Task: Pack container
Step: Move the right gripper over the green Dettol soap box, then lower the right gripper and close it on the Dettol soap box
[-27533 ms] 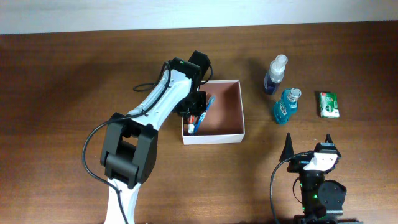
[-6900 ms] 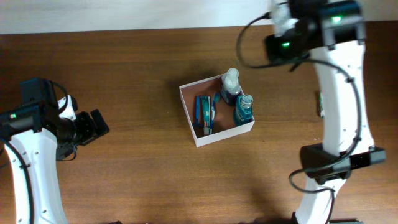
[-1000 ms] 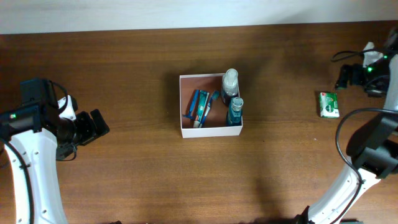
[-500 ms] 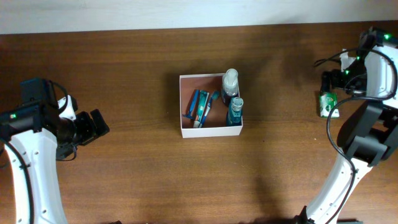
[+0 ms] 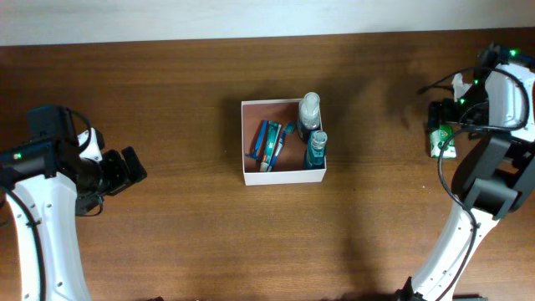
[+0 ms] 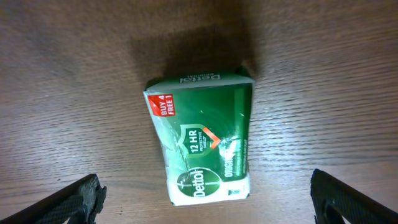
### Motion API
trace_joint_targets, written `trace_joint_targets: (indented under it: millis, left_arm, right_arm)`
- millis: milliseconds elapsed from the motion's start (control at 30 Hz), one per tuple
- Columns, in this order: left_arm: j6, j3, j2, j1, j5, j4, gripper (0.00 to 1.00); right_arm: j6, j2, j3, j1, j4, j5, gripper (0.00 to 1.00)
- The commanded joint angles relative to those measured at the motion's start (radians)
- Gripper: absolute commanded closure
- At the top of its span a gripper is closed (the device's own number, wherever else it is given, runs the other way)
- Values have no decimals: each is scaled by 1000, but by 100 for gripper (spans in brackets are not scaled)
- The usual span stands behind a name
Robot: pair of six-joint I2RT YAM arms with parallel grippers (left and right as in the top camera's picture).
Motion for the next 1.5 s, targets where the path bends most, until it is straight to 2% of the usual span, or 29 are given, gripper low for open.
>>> trace_joint_targets:
  millis: [0, 867, 1300, 1467]
  left_arm:
    - [9, 2, -13, 5, 10, 0, 1]
    - [9, 2, -13, 5, 10, 0, 1]
    - [9, 2, -13, 5, 10, 0, 1]
    - [9, 2, -13, 5, 10, 0, 1]
  right_arm:
    - [-9, 33, -5, -3, -2, 12, 0]
    - [-11, 68, -79, -22, 66, 13, 5]
    - [-7, 68, -79, -23, 96, 12, 22]
    - [-2, 68, -82, -21, 96, 12, 33]
